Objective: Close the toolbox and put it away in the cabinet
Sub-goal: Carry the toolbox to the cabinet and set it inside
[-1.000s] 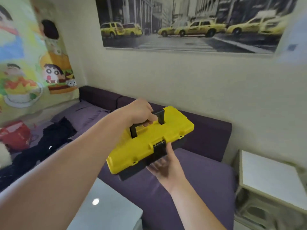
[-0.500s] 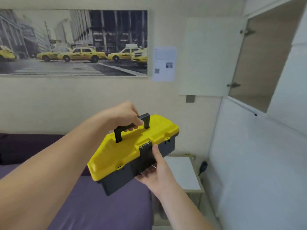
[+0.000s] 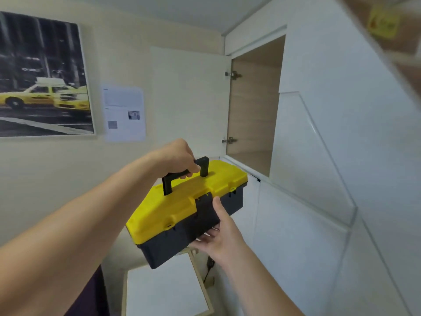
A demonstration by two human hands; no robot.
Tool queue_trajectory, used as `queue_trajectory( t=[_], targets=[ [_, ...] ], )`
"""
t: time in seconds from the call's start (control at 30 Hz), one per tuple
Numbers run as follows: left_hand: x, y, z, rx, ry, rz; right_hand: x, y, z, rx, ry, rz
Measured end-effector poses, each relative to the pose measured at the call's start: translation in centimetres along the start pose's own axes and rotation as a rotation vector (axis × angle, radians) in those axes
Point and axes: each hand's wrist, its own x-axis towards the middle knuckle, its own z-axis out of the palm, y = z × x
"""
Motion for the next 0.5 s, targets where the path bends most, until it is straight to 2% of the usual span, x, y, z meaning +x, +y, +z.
queue_trajectory(
  t=[0.2,0.5],
  targets=[
    [10.7,2.5,2.0,-0.024,-0.007,0.078,7.8,-7.2,0.1,0.059,0.031,-0.076],
    [28.1,3.5,6.2,-0.044,-0.022,0.1,22.0,-17.3,-1.5,0.001,0.016,-0.152]
  ],
)
